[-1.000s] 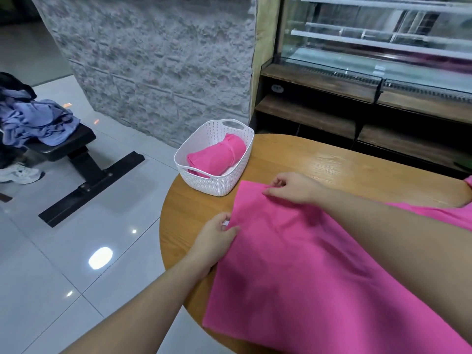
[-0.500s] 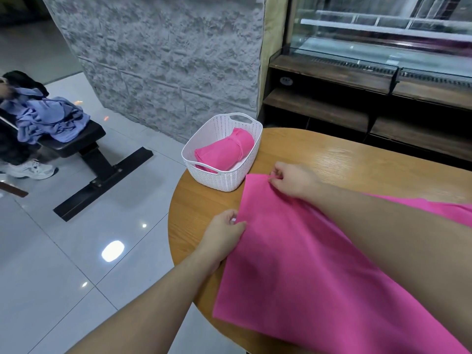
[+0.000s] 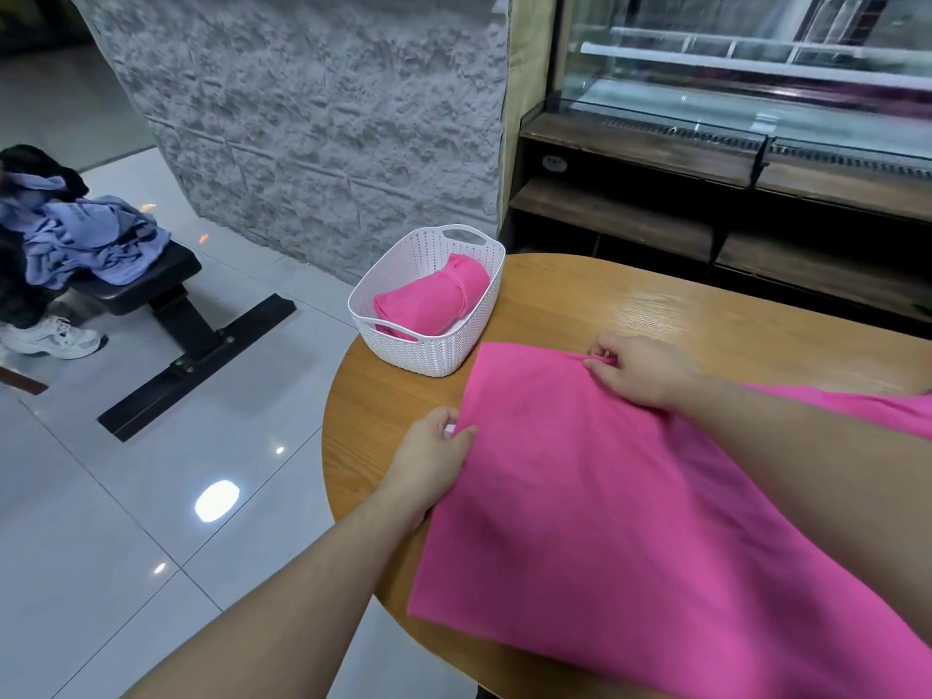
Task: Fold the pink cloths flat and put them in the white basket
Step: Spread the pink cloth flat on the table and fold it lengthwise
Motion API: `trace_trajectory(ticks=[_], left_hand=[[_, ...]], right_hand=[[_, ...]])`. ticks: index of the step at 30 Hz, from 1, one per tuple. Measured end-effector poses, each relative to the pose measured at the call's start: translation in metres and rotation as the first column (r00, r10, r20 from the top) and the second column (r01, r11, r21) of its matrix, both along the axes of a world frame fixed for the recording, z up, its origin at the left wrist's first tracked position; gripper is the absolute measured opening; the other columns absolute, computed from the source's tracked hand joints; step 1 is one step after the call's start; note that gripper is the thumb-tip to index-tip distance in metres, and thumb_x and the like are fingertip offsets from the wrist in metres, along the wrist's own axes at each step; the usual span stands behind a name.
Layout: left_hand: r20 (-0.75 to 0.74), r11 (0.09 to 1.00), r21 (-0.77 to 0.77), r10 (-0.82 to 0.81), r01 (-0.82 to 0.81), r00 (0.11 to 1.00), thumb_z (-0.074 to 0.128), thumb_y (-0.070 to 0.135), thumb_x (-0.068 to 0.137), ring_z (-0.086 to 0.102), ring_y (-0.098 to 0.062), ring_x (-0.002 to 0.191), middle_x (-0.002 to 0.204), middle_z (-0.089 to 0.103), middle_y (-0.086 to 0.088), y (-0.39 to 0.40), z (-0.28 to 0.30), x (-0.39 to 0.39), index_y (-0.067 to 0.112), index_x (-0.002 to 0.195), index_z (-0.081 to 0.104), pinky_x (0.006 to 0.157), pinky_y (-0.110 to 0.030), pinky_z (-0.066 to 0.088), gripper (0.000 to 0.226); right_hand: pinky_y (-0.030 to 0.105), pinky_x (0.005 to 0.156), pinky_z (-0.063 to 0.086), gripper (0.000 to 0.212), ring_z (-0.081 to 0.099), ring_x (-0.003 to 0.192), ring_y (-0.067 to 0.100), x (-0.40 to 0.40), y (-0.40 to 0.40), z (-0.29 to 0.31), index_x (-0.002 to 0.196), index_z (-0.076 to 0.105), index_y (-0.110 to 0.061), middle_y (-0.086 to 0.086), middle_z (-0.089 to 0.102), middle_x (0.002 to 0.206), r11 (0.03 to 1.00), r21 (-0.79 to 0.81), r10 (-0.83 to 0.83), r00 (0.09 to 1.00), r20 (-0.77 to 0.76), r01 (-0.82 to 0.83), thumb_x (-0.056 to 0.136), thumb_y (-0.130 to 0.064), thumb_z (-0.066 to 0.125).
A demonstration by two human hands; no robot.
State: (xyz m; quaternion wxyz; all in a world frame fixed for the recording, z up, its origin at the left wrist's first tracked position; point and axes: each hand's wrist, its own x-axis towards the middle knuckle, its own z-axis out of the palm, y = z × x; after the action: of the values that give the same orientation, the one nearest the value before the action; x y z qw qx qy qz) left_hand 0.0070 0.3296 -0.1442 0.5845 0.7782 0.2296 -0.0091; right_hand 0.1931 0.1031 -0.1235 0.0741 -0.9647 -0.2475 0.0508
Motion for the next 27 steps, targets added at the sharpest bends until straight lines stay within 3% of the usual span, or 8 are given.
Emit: trace_trajectory(ticks=[4, 8, 12, 14, 18, 20, 24, 27], left_hand=[[0.004, 0.997, 0.074, 0.006, -0.006, 1.0, 0.059, 0.024, 0.097, 0.065, -0.013, 0.071, 0.084, 0.074, -0.003, -0.001, -0.001, 0.001, 0.019, 0.093, 0.067, 0.065, -0.028, 0.051, 0.01], [0.001, 0.986, 0.161, 0.036, -0.036, 0.999, 0.056, 0.019, 0.095, 0.059, -0.008, 0.061, 0.076, 0.068, 0.001, -0.003, -0.002, 0.003, 0.023, 0.088, 0.062, 0.051, -0.019, 0.043, 0.009], [-0.015, 0.983, 0.17, 0.066, -0.062, 0.998, 0.057, 0.021, 0.095, 0.062, -0.011, 0.065, 0.084, 0.071, -0.003, -0.004, -0.002, 0.006, 0.023, 0.097, 0.059, 0.054, -0.023, 0.044, 0.004], [-0.018, 0.985, 0.152, 0.081, -0.078, 0.997, 0.058, 0.022, 0.094, 0.064, -0.013, 0.068, 0.084, 0.071, -0.002, -0.004, -0.003, 0.008, 0.022, 0.099, 0.059, 0.058, -0.025, 0.046, 0.005], [-0.009, 0.981, 0.167, 0.104, -0.101, 0.995, 0.061, 0.022, 0.094, 0.063, -0.016, 0.071, 0.084, 0.069, -0.002, -0.006, -0.004, 0.01, 0.02, 0.102, 0.057, 0.063, -0.027, 0.048, 0.009], [-0.015, 0.979, 0.167, 0.123, -0.119, 0.992, 0.062, 0.026, 0.094, 0.063, -0.018, 0.076, 0.089, 0.068, -0.002, -0.007, -0.004, 0.011, 0.019, 0.104, 0.055, 0.064, -0.028, 0.047, 0.014], [-0.089, 0.99, -0.053, 0.127, -0.132, 0.988, 0.065, 0.041, 0.09, 0.069, -0.022, 0.09, 0.106, 0.069, -0.004, -0.006, 0.002, 0.003, 0.024, 0.121, 0.049, 0.081, -0.04, 0.058, 0.038], [-0.064, 0.999, 0.027, 0.025, -0.024, 0.998, 0.065, 0.034, 0.09, 0.071, -0.023, 0.089, 0.11, 0.069, -0.005, -0.004, 0.004, -0.017, 0.029, 0.125, 0.043, 0.083, -0.043, 0.058, 0.042]], right_hand=[[0.032, 0.074, 0.043, 0.026, 0.062, 0.102, 0.025, 0.0, 0.005, -0.008, 0.11, 0.058, -0.027, -0.002, 0.067, 0.107, 0.997, 0.077, -0.02, 0.999, 0.027, 0.018, 0.097, -0.047, 0.049], [0.044, 0.094, 0.038, 0.027, 0.051, 0.114, 0.025, -0.014, 0.008, -0.008, 0.116, 0.06, -0.026, -0.001, 0.06, 0.116, 0.975, 0.223, -0.066, 0.945, 0.319, -0.007, 0.091, -0.035, 0.054], [0.042, 0.095, 0.039, 0.034, 0.055, 0.115, 0.024, -0.059, 0.006, -0.009, 0.113, 0.067, -0.026, -0.002, 0.063, 0.119, 0.957, 0.183, 0.14, 0.91, 0.391, -0.226, 0.083, -0.034, 0.051], [0.043, 0.103, 0.036, 0.046, 0.05, 0.127, 0.023, -0.084, 0.007, -0.013, 0.127, 0.062, -0.031, -0.004, 0.058, 0.135, 0.961, 0.11, 0.216, 0.939, 0.269, -0.252, 0.088, -0.044, 0.042], [0.049, 0.122, -0.001, 0.055, 0.001, 0.153, 0.02, -0.115, 0.008, -0.028, 0.154, 0.014, -0.046, -0.011, 0.005, 0.165, 0.987, -0.081, 0.134, 0.989, -0.06, -0.139, 0.101, -0.057, 0.018], [0.053, 0.121, -0.008, 0.055, -0.007, 0.152, 0.019, -0.12, 0.008, -0.033, 0.153, 0.004, -0.049, -0.012, -0.003, 0.165, 0.99, -0.092, 0.104, 0.994, -0.043, -0.108, 0.1, -0.059, 0.011], [0.058, 0.119, -0.01, 0.055, -0.005, 0.153, 0.019, -0.115, 0.012, -0.035, 0.153, 0.006, -0.05, -0.012, 0.0, 0.165, 0.994, -0.084, 0.074, 0.997, -0.014, -0.075, 0.099, -0.061, 0.008], [0.061, 0.117, -0.01, 0.056, -0.005, 0.153, 0.02, -0.111, 0.016, -0.034, 0.153, 0.005, -0.05, -0.01, 0.001, 0.166, 0.993, -0.102, 0.066, 0.998, -0.01, -0.066, 0.098, -0.061, 0.006]])
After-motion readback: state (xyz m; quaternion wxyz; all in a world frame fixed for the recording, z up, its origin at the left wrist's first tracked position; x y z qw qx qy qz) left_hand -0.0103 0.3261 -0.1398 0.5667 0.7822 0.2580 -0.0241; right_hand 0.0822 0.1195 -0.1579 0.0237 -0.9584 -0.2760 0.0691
